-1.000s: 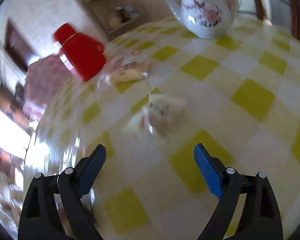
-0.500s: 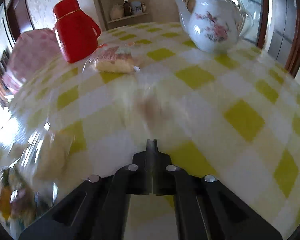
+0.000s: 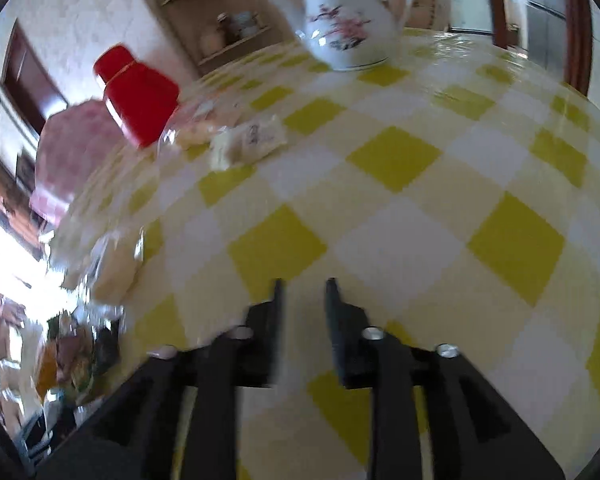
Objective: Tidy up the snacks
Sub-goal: 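Grasp the clear bag of nuts with the left tool while the right tool grasps the bread packet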
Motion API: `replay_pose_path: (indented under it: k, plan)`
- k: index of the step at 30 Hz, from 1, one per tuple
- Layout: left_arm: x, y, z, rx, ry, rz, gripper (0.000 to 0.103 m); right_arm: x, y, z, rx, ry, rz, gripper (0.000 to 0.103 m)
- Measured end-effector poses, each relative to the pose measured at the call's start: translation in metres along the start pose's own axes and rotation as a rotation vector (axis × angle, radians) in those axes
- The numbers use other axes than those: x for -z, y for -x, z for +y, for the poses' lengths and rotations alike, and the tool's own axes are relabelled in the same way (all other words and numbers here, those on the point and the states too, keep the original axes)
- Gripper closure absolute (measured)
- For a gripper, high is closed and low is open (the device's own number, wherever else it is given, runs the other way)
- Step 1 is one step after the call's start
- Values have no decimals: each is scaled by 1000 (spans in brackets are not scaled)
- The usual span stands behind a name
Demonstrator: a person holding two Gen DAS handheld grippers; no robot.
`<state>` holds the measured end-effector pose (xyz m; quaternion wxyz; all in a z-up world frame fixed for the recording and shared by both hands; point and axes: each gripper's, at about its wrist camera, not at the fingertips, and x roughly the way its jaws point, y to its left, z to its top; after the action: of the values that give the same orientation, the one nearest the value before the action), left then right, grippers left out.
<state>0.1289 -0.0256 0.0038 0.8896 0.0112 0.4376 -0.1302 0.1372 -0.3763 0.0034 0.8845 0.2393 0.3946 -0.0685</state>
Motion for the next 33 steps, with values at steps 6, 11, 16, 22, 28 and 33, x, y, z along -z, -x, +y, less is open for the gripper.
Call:
replay_pose_path:
  k: [6, 11, 16, 22, 28, 33]
  plan:
    - [1, 35, 15, 29, 111, -160, 51, -65, -31, 32, 38, 47, -107, 6]
    - [2, 34, 23, 34, 182, -181, 51, -125, -86, 99, 36, 292, -135, 6]
    - [4, 34, 25, 37, 207, -172, 51, -149, -160, 172, 125, 818, -22, 4]
    - [5, 32, 2, 45, 140, -155, 51, -158, -204, 166, 112, 755, 79, 20]
    - [6, 33, 0, 42, 149, -160, 51, -125, -148, 149, 52, 530, 33, 59]
    - [3, 47, -4, 19, 142, -215, 51, -49, -56, 141, -40, 354, -28, 59]
